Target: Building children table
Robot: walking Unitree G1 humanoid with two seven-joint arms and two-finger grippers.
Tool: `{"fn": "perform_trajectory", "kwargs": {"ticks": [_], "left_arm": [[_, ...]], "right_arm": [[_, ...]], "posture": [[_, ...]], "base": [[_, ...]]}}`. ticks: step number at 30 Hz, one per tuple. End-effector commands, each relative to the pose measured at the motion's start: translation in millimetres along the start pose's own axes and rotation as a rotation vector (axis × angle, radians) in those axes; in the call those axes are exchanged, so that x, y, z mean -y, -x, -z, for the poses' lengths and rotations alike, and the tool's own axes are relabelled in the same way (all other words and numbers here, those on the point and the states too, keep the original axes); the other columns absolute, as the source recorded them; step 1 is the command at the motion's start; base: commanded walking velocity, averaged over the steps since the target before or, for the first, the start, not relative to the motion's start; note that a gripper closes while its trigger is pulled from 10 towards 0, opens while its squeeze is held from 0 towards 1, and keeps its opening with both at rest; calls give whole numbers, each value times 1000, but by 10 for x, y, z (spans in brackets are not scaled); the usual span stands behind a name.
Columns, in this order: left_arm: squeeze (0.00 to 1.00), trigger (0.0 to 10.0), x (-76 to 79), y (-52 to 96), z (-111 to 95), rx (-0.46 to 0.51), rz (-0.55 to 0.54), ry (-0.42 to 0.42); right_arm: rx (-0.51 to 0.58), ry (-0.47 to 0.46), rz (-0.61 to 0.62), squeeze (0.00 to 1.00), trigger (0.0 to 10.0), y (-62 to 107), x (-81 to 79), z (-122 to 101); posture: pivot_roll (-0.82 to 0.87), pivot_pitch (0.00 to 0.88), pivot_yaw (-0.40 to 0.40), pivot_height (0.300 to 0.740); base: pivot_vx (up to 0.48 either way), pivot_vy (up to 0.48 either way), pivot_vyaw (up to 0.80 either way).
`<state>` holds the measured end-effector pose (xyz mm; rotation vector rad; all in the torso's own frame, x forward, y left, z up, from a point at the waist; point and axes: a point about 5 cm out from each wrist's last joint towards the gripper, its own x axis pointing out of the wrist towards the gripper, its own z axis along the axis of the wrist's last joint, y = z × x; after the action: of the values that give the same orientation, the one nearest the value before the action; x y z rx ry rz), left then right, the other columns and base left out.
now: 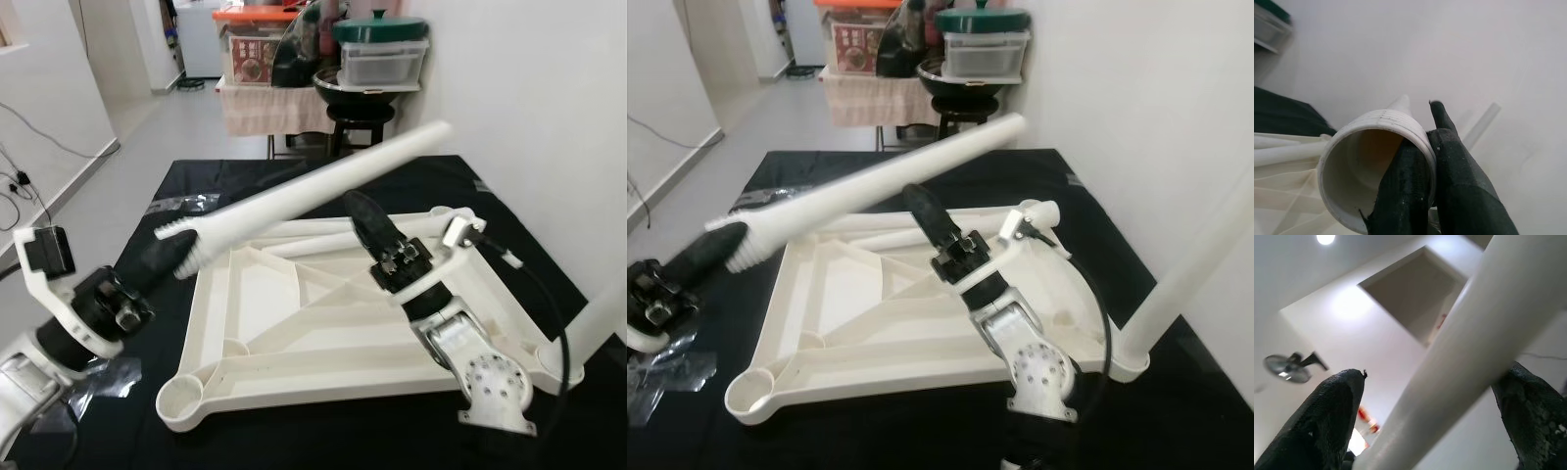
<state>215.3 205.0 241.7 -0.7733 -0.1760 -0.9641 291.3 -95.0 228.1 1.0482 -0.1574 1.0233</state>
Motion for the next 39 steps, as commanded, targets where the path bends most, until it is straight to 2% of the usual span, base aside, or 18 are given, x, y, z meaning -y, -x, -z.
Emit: {"fn": "perform_trajectory", "kwargs": {"ticks": [1, 10, 16, 23, 32, 33, 39], "left_arm": [[0, 0, 19, -1, -6, 11, 15, -14], [0, 0, 67, -69, 116, -14, 63, 14], [0, 0, 88, -100, 190, -34, 95, 38], [0, 0, 123, -159, 316, -47, 138, 79], [0, 0, 133, -217, 381, -38, 165, 108], [0, 0, 137, -232, 404, -38, 173, 117], [0, 0, 141, -263, 476, -42, 191, 141]], "right_arm": [[-27, -7, -53, 0, 10000, -45, -79, 32], [-31, -110, -236, 0, 10000, -165, -317, 61], [-65, -137, -298, 0, 10000, -202, -409, 141], [-97, -135, -357, 0, 10000, -259, -508, 238], [-109, -99, -374, 0, 9843, -282, -546, 266], [-95, -90, -373, 0, 0, -292, -549, 257], [-56, -78, -380, 0, 0, -317, -566, 231]], "posture": [[-45, 0, -41, 740], [-41, 0, -46, 740], [-37, 0, -44, 740], [-32, 0, -43, 740], [-34, 0, -40, 740], [-35, 0, -37, 740], [-36, 0, -33, 740]], "base": [[0, 0, 0], [0, 0, 0], [0, 0, 0], [0, 0, 0], [0, 0, 0], [0, 0, 0], [0, 0, 0]]}}
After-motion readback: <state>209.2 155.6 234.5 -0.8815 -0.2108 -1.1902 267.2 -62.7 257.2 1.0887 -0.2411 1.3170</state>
